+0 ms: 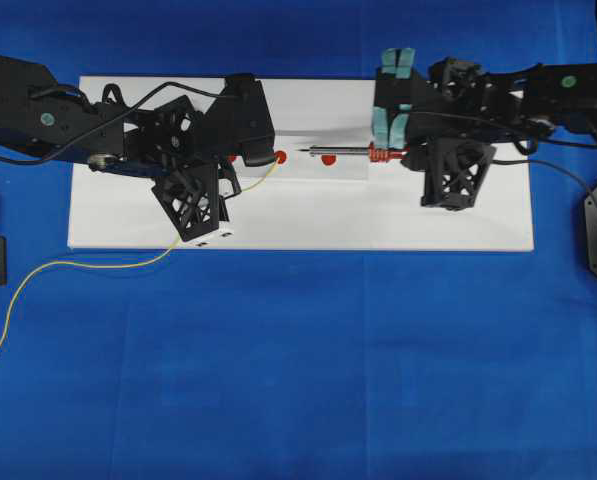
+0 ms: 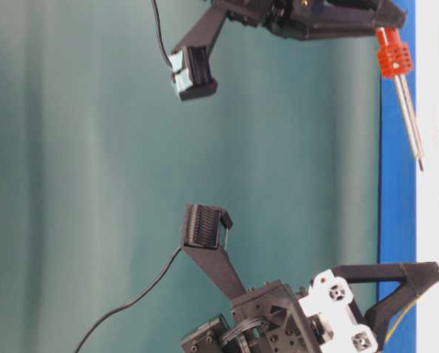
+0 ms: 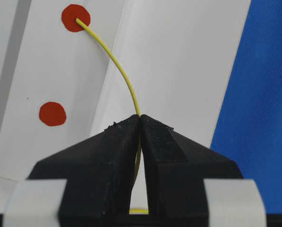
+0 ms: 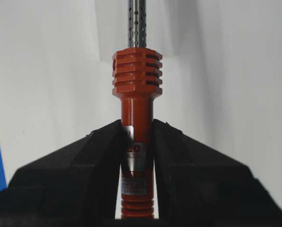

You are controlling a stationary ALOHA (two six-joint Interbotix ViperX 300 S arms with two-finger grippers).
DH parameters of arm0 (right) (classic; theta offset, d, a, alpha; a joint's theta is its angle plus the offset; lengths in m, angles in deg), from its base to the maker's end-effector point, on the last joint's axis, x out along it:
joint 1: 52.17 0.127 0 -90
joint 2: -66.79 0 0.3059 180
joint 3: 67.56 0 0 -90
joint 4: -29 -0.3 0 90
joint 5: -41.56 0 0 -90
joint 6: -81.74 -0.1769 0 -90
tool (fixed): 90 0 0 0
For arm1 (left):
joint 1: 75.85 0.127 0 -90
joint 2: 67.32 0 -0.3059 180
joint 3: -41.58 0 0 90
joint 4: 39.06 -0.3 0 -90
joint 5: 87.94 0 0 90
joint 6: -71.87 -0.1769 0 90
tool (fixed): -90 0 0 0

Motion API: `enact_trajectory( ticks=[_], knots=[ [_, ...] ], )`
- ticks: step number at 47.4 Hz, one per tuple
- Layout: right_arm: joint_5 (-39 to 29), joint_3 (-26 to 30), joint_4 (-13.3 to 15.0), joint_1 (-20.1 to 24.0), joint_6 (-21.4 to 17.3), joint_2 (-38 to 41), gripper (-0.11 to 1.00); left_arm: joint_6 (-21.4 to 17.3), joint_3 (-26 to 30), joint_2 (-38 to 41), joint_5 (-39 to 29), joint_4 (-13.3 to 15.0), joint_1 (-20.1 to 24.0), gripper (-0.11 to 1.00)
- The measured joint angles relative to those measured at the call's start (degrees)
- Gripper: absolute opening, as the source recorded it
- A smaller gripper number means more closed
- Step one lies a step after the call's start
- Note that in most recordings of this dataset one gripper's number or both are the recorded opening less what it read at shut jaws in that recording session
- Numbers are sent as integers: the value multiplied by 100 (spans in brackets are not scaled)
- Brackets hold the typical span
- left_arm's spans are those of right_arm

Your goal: Touch the tip of the soldering iron to the tip of the solder at the mark.

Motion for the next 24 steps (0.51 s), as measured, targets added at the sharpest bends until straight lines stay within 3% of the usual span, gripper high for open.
enact_trajectory(
  ticks=[24],
  knots=[
    [-9, 290, 9, 18, 18, 501, 6, -35, 0, 0, 0, 0, -9, 1]
  ],
)
